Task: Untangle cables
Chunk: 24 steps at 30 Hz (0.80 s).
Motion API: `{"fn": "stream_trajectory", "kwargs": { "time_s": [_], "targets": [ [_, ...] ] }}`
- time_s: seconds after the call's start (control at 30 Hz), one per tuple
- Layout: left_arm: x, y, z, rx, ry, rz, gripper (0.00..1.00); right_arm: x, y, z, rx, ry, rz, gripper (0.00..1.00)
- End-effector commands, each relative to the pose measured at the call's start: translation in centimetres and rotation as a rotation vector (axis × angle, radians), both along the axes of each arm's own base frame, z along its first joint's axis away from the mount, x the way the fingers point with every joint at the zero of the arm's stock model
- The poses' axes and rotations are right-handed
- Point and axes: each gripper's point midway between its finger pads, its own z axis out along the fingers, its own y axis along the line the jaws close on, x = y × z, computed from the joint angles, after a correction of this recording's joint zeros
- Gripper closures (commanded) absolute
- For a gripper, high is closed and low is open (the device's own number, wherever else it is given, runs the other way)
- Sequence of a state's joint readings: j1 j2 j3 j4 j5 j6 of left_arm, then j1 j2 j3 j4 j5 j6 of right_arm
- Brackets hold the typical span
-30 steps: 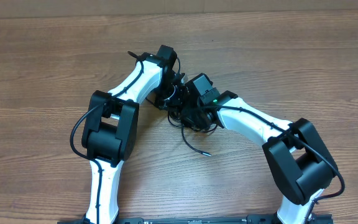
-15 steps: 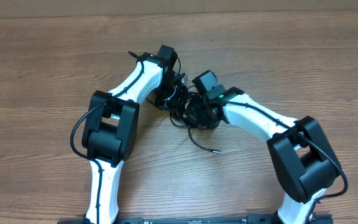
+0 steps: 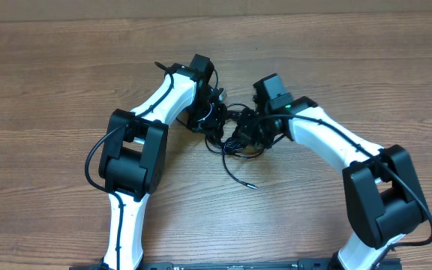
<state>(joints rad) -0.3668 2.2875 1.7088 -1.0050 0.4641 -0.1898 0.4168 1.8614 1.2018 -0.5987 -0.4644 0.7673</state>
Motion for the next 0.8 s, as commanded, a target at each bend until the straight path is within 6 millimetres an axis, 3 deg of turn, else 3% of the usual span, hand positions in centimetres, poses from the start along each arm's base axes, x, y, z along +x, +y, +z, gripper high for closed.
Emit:
{"fn": "stream_trajectory", "kwargs": {
  "time_s": [0.0, 0.07, 0.17, 0.27, 0.77],
  "targets": [
    [-0.9, 1.0, -3.0, 0.081, 0.051, 0.004, 0.96, 0.1, -0.5, 1.7, 0.076, -0.009, 0.026, 0.96],
    [-0.9, 1.0, -3.0, 0.081, 0.05, 0.004, 0.96, 0.1, -0.6, 1.6, 0.067, -0.005, 0.015, 0.93],
    [-0.9, 1.0, -3.0, 0.081, 0.05, 0.004, 0.96, 0.6, -1.1, 0.6, -0.029, -0.016, -0.059, 0.78],
    [-0.8, 1.0, -3.0, 0.08, 0.049, 0.004, 0.96, 0.3, -0.1, 0.0, -0.043, -0.003, -0.071, 0.73],
    [-0.9, 1.0, -3.0, 0.08, 0.05, 0.004, 0.96, -0.5, 1.3, -4.6, -0.173, 0.039, -0.144, 0.72]
  ]
}}
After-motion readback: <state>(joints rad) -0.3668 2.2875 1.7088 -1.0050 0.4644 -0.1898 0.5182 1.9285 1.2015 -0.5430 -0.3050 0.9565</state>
